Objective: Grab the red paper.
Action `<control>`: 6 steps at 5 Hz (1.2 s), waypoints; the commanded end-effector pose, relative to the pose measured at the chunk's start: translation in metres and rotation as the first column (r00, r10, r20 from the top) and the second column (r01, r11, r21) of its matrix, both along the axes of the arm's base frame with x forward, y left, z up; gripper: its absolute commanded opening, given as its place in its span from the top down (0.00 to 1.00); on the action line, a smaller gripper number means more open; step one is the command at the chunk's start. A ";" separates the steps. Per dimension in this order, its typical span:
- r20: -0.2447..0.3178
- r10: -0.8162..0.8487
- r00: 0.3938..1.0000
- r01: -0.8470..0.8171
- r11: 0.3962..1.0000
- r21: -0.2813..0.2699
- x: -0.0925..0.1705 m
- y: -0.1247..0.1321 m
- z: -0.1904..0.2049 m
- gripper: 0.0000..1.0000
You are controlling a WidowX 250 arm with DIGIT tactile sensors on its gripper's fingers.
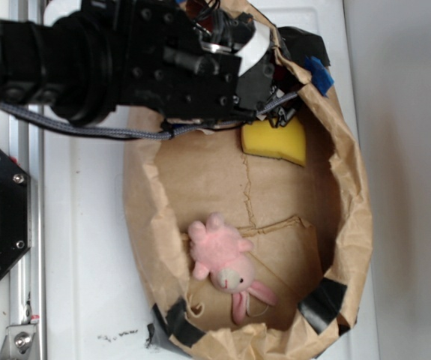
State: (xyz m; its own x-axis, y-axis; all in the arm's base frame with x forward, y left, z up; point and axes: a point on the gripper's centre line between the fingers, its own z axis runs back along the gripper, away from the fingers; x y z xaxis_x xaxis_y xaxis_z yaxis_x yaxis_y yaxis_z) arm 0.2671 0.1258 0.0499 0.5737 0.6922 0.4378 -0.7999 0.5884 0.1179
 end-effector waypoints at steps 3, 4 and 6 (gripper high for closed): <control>0.078 0.027 0.997 -0.025 0.999 -0.025 0.010 0.008 0.021 1.00; 0.086 0.016 0.996 -0.013 0.999 -0.033 0.012 0.008 0.023 1.00; 0.135 -0.178 0.975 0.194 0.974 -0.118 0.009 -0.013 0.064 1.00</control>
